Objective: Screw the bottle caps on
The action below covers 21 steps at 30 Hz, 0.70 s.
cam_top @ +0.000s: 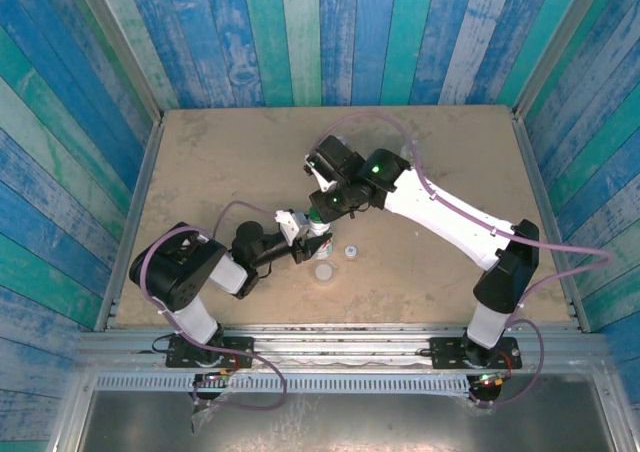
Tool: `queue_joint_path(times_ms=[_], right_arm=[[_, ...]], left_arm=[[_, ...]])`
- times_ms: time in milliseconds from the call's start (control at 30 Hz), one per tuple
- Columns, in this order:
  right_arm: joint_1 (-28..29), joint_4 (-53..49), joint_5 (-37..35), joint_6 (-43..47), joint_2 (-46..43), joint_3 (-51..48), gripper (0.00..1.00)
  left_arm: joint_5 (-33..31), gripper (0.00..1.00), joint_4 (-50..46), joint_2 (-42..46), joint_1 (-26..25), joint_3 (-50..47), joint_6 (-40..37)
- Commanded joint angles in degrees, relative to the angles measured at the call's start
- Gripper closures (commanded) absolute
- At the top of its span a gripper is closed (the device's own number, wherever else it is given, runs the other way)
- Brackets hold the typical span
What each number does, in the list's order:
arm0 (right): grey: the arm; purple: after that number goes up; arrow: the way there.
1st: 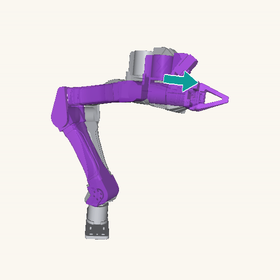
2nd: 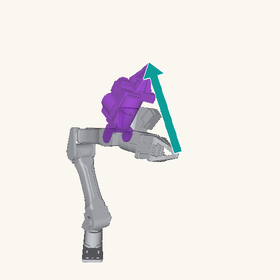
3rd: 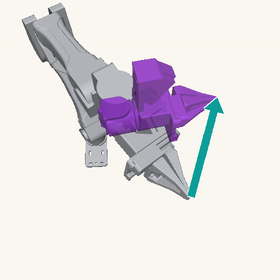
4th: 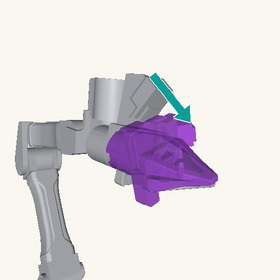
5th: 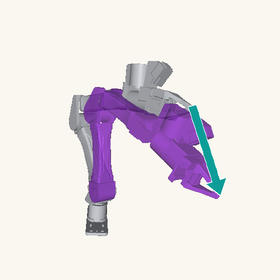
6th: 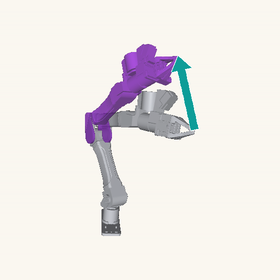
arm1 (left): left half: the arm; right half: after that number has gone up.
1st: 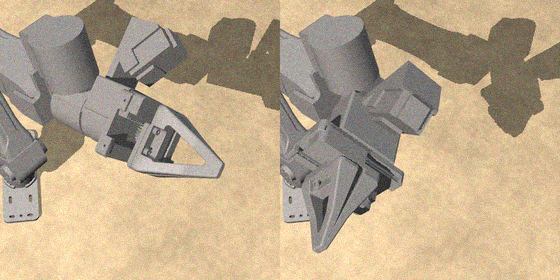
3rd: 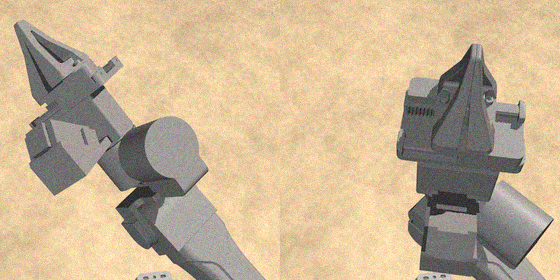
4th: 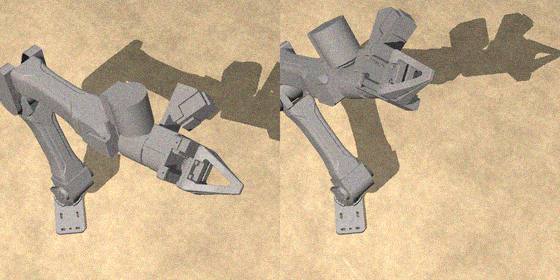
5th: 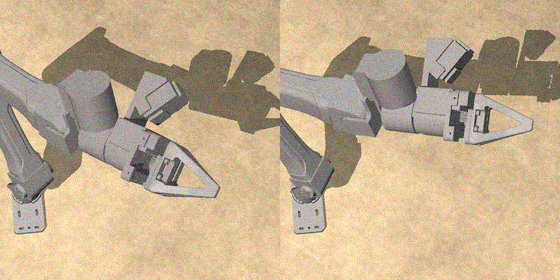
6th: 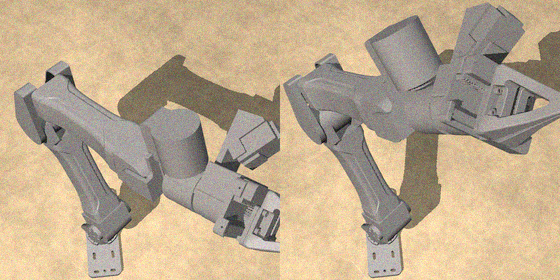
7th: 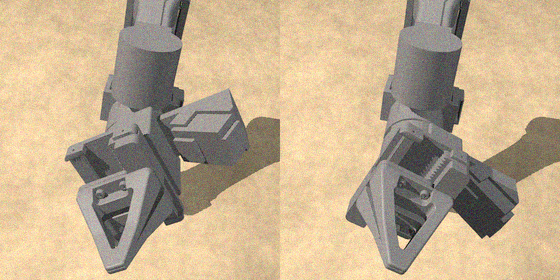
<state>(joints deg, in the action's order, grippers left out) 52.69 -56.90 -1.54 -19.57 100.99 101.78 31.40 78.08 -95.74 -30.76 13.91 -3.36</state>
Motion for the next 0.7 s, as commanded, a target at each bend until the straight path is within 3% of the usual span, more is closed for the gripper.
queue_joint_path(times_ms=[0, 133, 300, 500, 667], right_arm=[[-0.2, -1.2, 0.4, 0.0, 0.6, -1.7, 0.67], [-0.2, -1.2, 0.2, -0.1, -0.2, -1.4, 0.66], [-0.1, 0.5, -1.7, 2.9, -3.6, -0.9, 0.58], [-1.3, 9.4, -0.3, 13.5, -11.9, -9.5, 0.38], [-2.6, 18.2, 0.5, 18.6, -19.8, -18.7, 0.33]], left_arm=[[0.4, 0.42, -5.4, -0.6, -0.5, -0.8, -0.3], [0.6, 0.42, -5.5, -0.5, -0.5, -0.7, -0.4], [4.0, 0.43, -7.2, 0.6, -0.5, -0.2, -0.4], [5.5, 0.43, -7.6, 1.5, -0.5, -0.5, -0.4], [4.4, 0.43, -7.1, 2.7, -0.5, 0.3, 0.5]])
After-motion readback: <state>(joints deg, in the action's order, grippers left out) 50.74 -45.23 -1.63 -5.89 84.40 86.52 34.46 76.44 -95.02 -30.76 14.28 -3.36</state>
